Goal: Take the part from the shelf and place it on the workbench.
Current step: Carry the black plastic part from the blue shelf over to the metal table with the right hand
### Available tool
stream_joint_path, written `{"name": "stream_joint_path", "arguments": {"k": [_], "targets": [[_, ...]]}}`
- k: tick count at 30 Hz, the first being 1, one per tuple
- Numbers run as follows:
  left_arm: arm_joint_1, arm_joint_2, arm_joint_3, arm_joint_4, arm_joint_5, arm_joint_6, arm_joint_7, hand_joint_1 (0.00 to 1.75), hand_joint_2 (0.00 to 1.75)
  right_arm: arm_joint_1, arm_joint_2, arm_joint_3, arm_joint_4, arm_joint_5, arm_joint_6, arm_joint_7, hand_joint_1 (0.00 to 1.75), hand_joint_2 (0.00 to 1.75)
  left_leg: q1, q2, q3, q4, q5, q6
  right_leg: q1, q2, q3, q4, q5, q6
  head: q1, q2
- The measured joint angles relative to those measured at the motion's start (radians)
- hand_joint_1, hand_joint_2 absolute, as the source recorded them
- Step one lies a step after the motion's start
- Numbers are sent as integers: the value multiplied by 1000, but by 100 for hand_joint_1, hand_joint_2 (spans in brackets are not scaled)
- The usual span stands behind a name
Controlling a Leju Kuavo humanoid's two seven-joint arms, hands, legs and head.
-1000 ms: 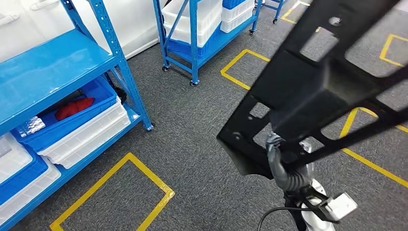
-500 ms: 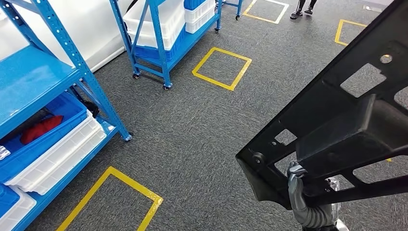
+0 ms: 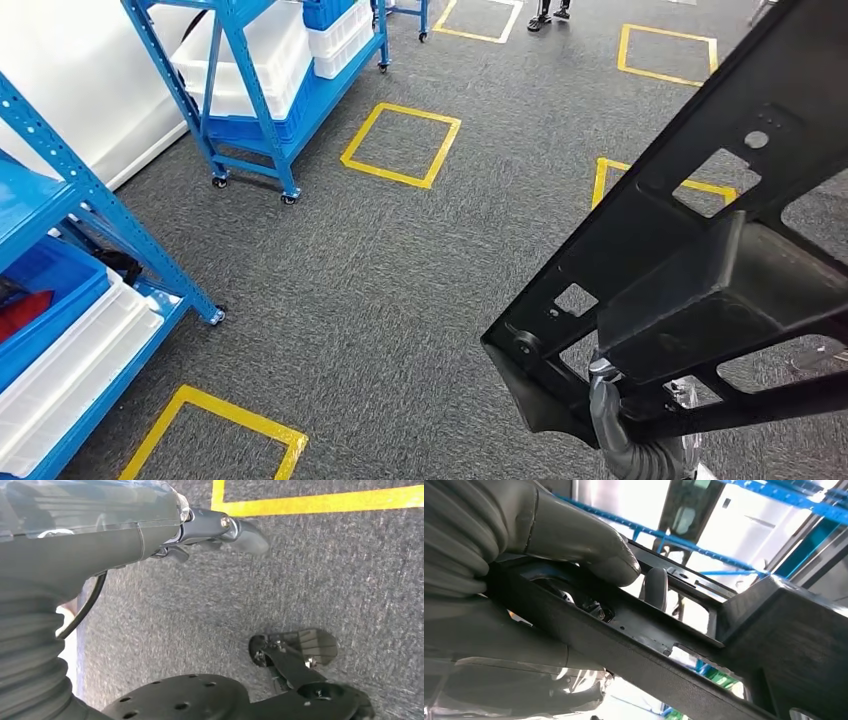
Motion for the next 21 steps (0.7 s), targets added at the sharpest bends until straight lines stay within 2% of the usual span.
{"name": "stream_joint_path", "arguments": {"k": [1, 3, 4, 5, 7, 8, 9, 10, 11, 12, 13, 15, 16, 18, 19, 21], "targets": [[0, 0, 0, 0, 0, 0, 0, 0, 175, 1, 0, 1, 0, 1, 0, 0, 175, 175, -2, -9, 5, -19, 2, 2, -2, 10, -4, 0, 2, 7, 0, 0], [-2, -2, 0, 0, 0, -1, 0, 0, 175, 6, 0, 1, 0, 1, 0, 0, 175, 175, -4, 5, 8, -27, 5, 10, -5, 26, -10, -3, 9, 22, 0, 0], [-3, -3, 0, 0, 0, 0, 0, 0, 175, 8, 0, 1, -1, 2, -1, 0, 175, 175, -3, 15, 11, -33, 10, 17, -5, 13, -14, 3, 5, 27, 0, 0], [-1, -4, 0, 0, 0, 0, 1, 0, 175, 10, 0, 1, -1, 2, -1, 0, 175, 175, -2, 27, 14, -40, 14, 23, -4, -11, -24, 24, -10, 31, 0, 0], [6, -4, 0, 0, -1, 0, 1, 0, 175, 10, 0, 2, -1, 2, -2, 0, 175, 175, -4, 53, 17, -47, 18, 32, -5, -69, -72, 124, -67, 39, 0, 0], [10, -4, 0, 0, -1, 0, 1, 0, 175, 10, 0, 3, -1, 2, -2, 0, 175, 175, -6, 66, 17, -46, 17, 34, -7, -82, -105, 190, -98, 43, 0, 0], [13, -4, 1, 0, -1, 0, 1, 0, 175, 11, 0, 3, -1, 2, -2, 0, 175, 175, -8, 79, 16, -46, 16, 35, -10, -87, -131, 244, -116, 47, 0, 0], [14, -4, 1, 0, -1, 0, 1, 0, 175, 12, 0, 3, -1, 1, -2, 0, 175, 175, -9, 91, 16, -46, 15, 34, -12, -90, -142, 269, -118, 50, 0, 0], [14, -4, 1, 0, -1, 0, 1, 0, 175, 12, 0, 3, -1, 0, -1, 0, 175, 175, -9, 102, 17, -46, 13, 33, -14, -93, -132, 252, -100, 52, 0, 0], [14, -4, 1, 0, 0, 0, 2, 0, 175, 12, 0, 3, -1, -3, 0, 0, 175, 175, -9, 113, 20, -45, 11, 31, -16, -101, -100, 197, -69, 53, 0, 0], [13, -4, 1, 0, 0, -1, 4, 0, 175, 11, 0, 3, -1, -7, 3, 0, 175, 175, -10, 122, 23, -45, 8, 27, -15, -120, -59, 122, -42, 52, 0, 0], [13, -4, 1, 0, 0, -4, 6, 0, 175, 7, 0, 3, 0, -15, 8, 0, 175, 175, -14, 137, 29, -44, 1, 17, -9, -149, 0, 14, -12, 39, 0, 0], [13, -4, 1, 0, 0, -5, 6, 0, 175, 6, 0, 3, 0, -18, 10, 0, 175, 175, -15, 144, 32, -45, -1, 11, -4, -154, 8, -4, -13, 31, 0, 0], [11, -5, 0, 0, -3, -6, 8, 0, 175, 4, 0, 3, 1, -19, 14, 0, 175, 175, -16, 158, 37, -48, -3, 0, 0, -135, 5, -5, -12, 16, 0, 0], [8, -5, 0, 0, -5, -6, 9, 0, 175, 4, 1, 3, 0, -18, 17, 1, 175, 175, -15, 156, 39, -45, -8, -5, -1, -126, 6, -9, -9, 10, 0, 0], [5, -10, 0, 0, -6, -6, 6, 0, 175, -2, 2, 3, 0, -13, 23, 4, 175, 175, -11, 120, 16, 9, -44, -14, -6, -109, 8, -17, -4, -3, 0, 0]]}}
